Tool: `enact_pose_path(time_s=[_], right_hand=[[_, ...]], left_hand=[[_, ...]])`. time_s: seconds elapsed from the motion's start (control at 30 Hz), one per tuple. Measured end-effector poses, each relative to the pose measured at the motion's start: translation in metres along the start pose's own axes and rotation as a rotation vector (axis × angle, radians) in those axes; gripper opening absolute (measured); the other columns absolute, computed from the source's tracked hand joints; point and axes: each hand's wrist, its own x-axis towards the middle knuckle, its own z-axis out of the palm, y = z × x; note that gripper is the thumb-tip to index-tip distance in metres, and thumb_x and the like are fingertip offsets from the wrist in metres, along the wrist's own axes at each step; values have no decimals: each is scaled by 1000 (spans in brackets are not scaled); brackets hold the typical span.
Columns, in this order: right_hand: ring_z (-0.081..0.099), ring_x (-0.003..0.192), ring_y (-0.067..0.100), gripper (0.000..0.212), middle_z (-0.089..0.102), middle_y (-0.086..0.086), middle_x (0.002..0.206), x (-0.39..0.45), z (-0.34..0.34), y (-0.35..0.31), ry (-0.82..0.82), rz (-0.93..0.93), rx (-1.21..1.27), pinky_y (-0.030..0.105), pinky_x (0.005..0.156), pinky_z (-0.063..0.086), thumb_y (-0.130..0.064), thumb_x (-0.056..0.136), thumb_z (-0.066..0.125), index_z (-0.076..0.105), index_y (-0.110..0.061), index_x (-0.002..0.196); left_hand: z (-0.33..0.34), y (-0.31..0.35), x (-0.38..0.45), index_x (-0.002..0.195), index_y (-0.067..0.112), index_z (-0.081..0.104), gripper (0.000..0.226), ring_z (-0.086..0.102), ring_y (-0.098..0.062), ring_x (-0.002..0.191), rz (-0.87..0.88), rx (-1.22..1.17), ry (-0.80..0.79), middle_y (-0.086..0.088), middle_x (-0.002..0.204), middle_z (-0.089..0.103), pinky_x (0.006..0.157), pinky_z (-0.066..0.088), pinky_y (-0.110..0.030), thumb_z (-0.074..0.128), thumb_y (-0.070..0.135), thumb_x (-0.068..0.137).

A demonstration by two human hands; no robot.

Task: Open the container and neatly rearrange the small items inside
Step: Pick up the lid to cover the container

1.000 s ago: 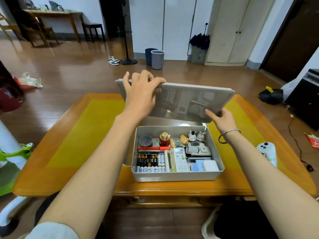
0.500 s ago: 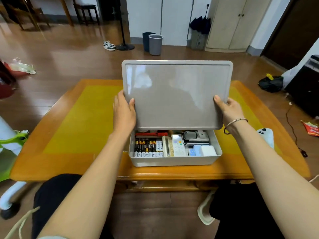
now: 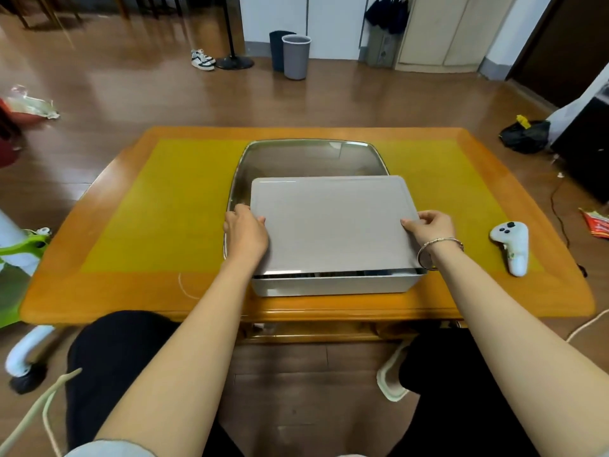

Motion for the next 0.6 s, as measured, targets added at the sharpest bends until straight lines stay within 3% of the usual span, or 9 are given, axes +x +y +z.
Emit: enact_pose_path(time_s=[0.13, 0.23, 0.47, 0.6], right_hand=[[57, 84, 21, 31, 68, 15, 107, -3, 5, 10, 5, -48, -70, 36, 84, 47, -21, 79, 73, 66, -5, 105], [61, 90, 28, 34, 67, 17, 108, -6, 7, 13, 15, -92, -116, 35, 82, 46, -21, 80, 72, 66, -2, 108], [53, 114, 35, 43, 63, 18, 118, -11, 9, 12, 7, -129, -248, 43, 97, 42, -28, 85, 66, 62, -1, 118], [48, 118, 36, 45, 60, 20, 121, -15, 8, 19, 9, -141, -300, 45, 99, 39, -29, 88, 62, 59, -2, 123]], left_hand=[[9, -5, -5, 127, 2, 45, 33, 34, -36, 130, -31, 21, -13, -22, 135, 40, 104, 32, -42, 48, 19, 99], [11, -6, -7, 129, 2, 44, 34, 33, -36, 130, -19, 38, 6, -23, 136, 40, 104, 31, -42, 46, 19, 100], [12, -10, -11, 131, 1, 43, 35, 31, -36, 130, -3, 79, 19, -23, 137, 36, 103, 33, -40, 44, 19, 101], [15, -12, -13, 132, 2, 43, 36, 32, -35, 129, 2, 119, 19, -22, 137, 36, 102, 34, -39, 43, 21, 101]])
